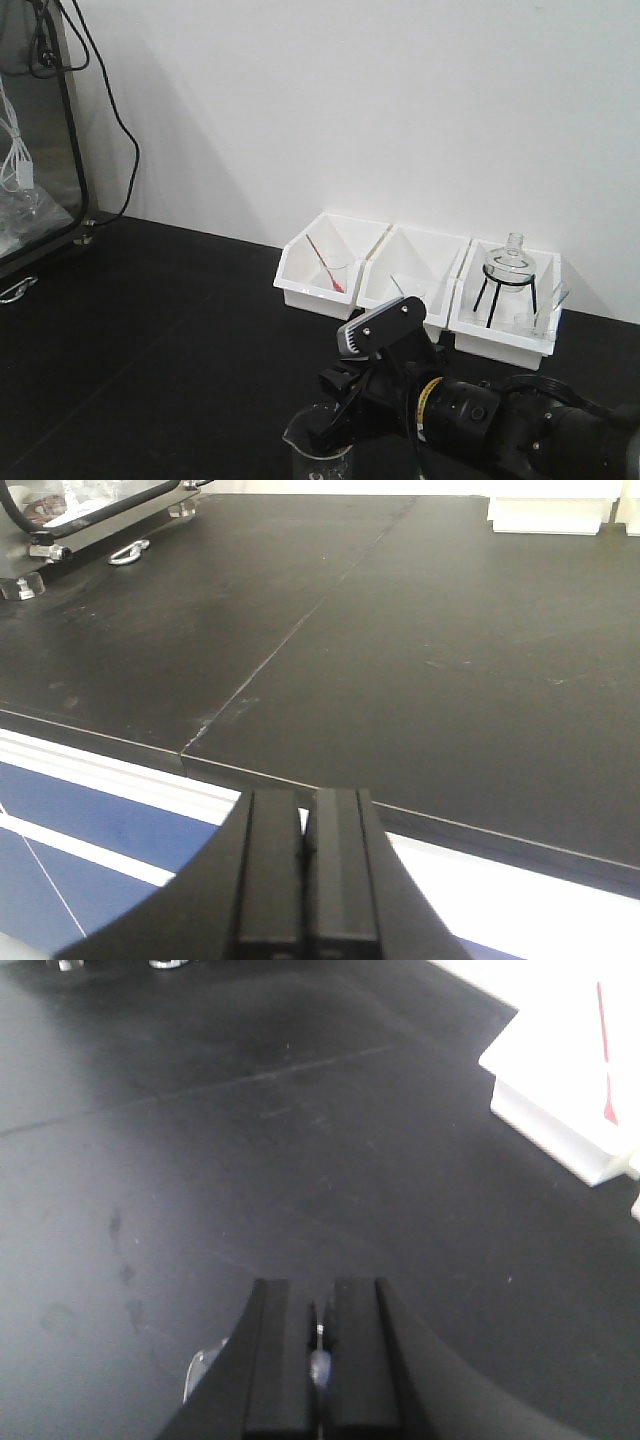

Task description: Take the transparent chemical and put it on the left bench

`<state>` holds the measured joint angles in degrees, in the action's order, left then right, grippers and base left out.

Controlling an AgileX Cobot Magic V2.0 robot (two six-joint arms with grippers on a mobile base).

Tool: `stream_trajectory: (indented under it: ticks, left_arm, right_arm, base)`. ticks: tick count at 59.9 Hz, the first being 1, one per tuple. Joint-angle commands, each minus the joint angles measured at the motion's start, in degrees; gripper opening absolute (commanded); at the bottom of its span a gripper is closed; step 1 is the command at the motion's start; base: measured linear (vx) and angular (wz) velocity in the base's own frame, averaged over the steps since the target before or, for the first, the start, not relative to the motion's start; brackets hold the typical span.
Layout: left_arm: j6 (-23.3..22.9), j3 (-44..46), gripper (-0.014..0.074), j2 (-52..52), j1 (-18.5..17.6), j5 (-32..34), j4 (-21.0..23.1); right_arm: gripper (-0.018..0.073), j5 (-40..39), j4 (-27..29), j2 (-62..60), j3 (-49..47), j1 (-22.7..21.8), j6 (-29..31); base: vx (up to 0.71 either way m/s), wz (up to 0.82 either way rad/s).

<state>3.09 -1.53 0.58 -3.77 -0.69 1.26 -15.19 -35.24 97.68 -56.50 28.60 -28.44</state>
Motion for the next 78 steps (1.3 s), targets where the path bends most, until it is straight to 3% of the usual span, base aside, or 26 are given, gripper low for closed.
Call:
stream_trajectory:
  ticks: [1, 16, 24, 34, 51, 69, 78]
  left_arm:
    - [-0.4, -0.9, -0.0003, 1.1, -0.1, 4.5, 0.0]
    - [-0.4, -0.9, -0.0003, 1.1, -0.1, 4.5, 0.0]
    - [-0.4, -0.9, -0.0003, 1.1, -0.1, 4.5, 0.0]
    - [-0.4, -0.9, -0.0003, 1.1, -0.1, 4.5, 0.0]
    - [-0.4, -0.9, -0.0003, 1.1, -0.1, 4.5, 0.0]
    - [-0.4, -0.9, -0.0003, 1.1, -0.1, 4.5, 0.0]
    - [-0.4, -0.9, -0.0003, 1.1, -0.1, 4.5, 0.0]
  right_arm:
    - [0.0105, -3.7, 0.8, -1.8, -2.1, -0.1, -0.1]
    - [0.0435, -3.9, 0.9, -1.6, -2.1, -0.1, -0.2]
    - [0.0531, -3.9, 0.9, -2.6, -2.1, -0.1, -2.2]
    - [0.0531, -1.5, 0.9, -10.7, 0.7, -0.1, -3.3]
    - [0.0491, 1.5, 0.9, -39.5, 19.6, -0.2, -6.0]
    - [0.0444, 2.3, 0.7, -65.9, 29.9, -0.2, -5.4]
    - [0.0393, 13.5, 0.7, -77.3, 30.3, -0.2, -3.5]
  base:
    - [0.00, 0.00]
    - [0.00, 0.00]
    - [0.00, 0.00]
    - [0.00, 0.00]
    - [0.00, 0.00]
    - [0.00, 0.00]
    - [0.00, 0.00]
